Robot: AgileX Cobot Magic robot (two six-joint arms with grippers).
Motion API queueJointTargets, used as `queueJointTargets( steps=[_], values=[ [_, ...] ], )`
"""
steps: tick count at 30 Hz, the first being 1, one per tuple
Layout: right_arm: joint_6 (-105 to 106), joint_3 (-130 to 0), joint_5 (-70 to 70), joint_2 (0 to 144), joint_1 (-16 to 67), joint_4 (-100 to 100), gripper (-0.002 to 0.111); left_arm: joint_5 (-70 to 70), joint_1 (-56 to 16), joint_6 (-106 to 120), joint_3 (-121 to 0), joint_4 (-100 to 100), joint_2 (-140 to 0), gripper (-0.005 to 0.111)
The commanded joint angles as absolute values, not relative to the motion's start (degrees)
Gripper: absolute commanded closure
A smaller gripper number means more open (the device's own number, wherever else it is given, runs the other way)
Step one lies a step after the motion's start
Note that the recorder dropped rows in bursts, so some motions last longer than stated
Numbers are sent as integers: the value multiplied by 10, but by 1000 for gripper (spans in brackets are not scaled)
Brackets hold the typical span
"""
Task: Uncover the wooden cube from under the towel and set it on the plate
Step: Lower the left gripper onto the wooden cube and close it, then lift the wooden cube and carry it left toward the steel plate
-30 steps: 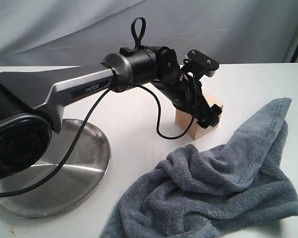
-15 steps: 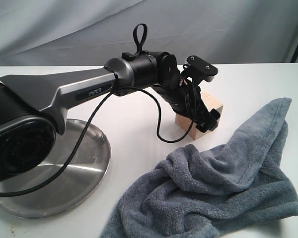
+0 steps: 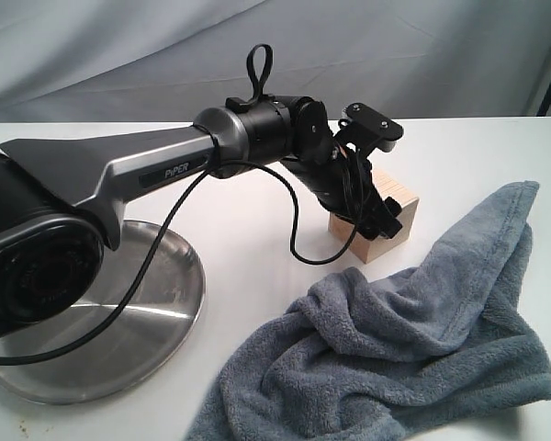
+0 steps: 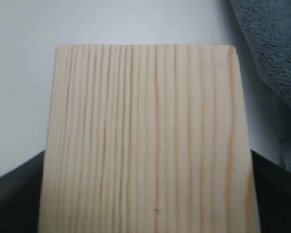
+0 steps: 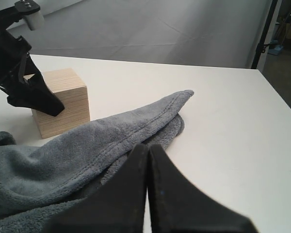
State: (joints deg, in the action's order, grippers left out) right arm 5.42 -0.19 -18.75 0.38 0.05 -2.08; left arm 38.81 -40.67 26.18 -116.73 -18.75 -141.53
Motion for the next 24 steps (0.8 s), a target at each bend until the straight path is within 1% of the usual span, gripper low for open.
queueJointTargets(
  steps=[1,12,14,17,24],
  values=[
    [54,0,-184,0,3,-22,108,369,-409,260,-1169,-189,-1412,65],
    [54,0,-184,0,3,-22,108,375,-409,260,-1169,-173,-1385,65],
    [54,0,-184,0,3,-22,108,375,-409,260,-1169,-173,-1373,67],
    [54,0,-184,0,3,-22,108,375,-408,260,-1169,-172,-1353,74],
    [54,0,-184,0,3,-22,108,384,-400,259,-1169,-172,-1306,102]
  ],
)
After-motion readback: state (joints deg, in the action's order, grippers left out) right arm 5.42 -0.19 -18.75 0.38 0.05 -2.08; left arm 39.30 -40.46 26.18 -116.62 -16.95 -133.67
